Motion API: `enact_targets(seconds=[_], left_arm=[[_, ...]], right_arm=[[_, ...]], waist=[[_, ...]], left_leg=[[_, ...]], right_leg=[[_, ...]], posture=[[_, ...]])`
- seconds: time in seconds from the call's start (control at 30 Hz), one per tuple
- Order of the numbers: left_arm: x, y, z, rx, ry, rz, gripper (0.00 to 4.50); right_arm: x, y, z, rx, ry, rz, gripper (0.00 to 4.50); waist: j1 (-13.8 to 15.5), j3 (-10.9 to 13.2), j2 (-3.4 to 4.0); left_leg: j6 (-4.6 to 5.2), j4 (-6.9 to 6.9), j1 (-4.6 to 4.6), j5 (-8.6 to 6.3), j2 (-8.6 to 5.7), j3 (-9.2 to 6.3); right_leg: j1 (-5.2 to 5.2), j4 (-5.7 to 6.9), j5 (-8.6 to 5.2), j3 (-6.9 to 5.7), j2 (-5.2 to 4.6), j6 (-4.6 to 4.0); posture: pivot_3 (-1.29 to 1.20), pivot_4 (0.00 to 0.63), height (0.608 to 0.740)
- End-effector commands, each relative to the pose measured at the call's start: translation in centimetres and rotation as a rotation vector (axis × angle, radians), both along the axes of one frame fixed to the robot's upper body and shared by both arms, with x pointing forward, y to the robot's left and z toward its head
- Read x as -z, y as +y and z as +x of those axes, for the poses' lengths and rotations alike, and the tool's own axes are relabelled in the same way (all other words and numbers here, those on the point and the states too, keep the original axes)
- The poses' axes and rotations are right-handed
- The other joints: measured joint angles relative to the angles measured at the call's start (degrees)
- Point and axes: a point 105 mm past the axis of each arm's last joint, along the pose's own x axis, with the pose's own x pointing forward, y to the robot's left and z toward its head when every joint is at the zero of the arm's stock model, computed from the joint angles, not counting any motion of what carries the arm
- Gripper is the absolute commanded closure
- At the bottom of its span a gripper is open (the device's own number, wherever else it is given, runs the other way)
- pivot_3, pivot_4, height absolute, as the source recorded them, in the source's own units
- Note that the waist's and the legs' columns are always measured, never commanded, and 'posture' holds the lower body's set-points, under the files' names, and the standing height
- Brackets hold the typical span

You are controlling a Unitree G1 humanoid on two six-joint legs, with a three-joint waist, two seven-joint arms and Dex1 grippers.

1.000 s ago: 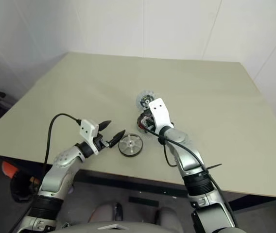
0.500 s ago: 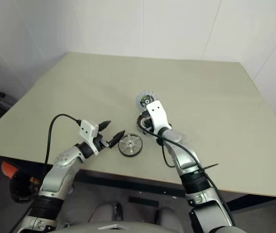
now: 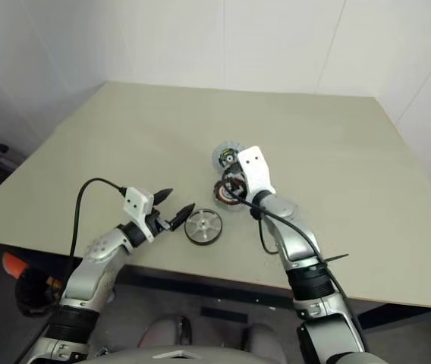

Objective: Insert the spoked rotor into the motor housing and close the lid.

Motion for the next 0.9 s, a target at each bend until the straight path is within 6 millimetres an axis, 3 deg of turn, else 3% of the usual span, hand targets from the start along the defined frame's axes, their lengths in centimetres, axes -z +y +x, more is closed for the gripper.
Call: enact_targets(seconds=[0.03, 0.07, 0.1, 0.4, 0.6, 0.9], left_arm=[[-1.0, 0.0, 0.2, 0.002, -0.045, -0.012, 0.0], [-1.0, 0.0, 0.2, 0.003, -0.044, -0.012, 0.0], [-1.0, -0.1, 0.2, 0.004, -0.044, -0.012, 0.0], [-1.3, -0.2, 0.2, 0.005, -0.048, -0.014, 0.0], [-1.5, -0.3, 0.2, 0.007, -0.049, -0.016, 0.0], [-2.0, -0.3, 0.2, 0.006, -0.053, -0.015, 0.0]], right_arm=[[-1.9, 0.8, -0.6, -0.029, -0.047, 0.033, 3.89], [-1.8, 0.9, -0.6, -0.031, -0.044, 0.032, 4.34], [-1.7, 1.1, -0.7, -0.032, -0.039, 0.031, 4.48], [-0.2, 1.4, -1.5, -0.041, 0.009, 0.018, 4.48], [-0.1, 2.0, -0.8, -0.055, 0.006, 0.005, 4.48], [0.7, 1.2, 0.7, -0.033, 0.017, -0.01, 4.48]], waist=[[-0.01, 0.0, 0.0], [-0.01, 0.0, 0.0], [-0.01, 0.0, 0.0], [-0.01, 0.0, 0.0], [-0.06, 0.0, 0.0], [-0.05, 0.0, 0.0]], left_leg=[[0.0, 0.0, 0.0, 0.0, 0.0, 0.0], [0.0, 0.0, 0.01, 0.0, 0.0, 0.0], [0.0, 0.0, 0.01, 0.0, 0.0, 0.0], [-0.01, 0.0, -0.01, 0.0, -0.01, 0.0], [-0.01, 0.0, -0.01, 0.0, 0.0, 0.0], [-0.02, 0.0, -0.03, 0.01, -0.01, 0.0]], right_leg=[[0.0, 0.01, 0.0, -0.01, 0.0, 0.0], [-0.01, 0.03, 0.0, -0.01, 0.0, 0.0], [-0.02, 0.04, 0.0, -0.01, 0.0, 0.0], [-0.04, 0.04, 0.0, 0.0, -0.01, 0.0], [-0.09, 0.1, 0.0, 0.0, 0.0, 0.0], [-0.11, 0.13, 0.0, 0.0, -0.01, 0.0]], posture=[[0.0, 0.0, 0.74], [0.0, 0.0, 0.74], [0.0, 0.0, 0.74], [0.0, 0.0, 0.74], [0.0, 0.0, 0.74], [0.0, 0.0, 0.74]])
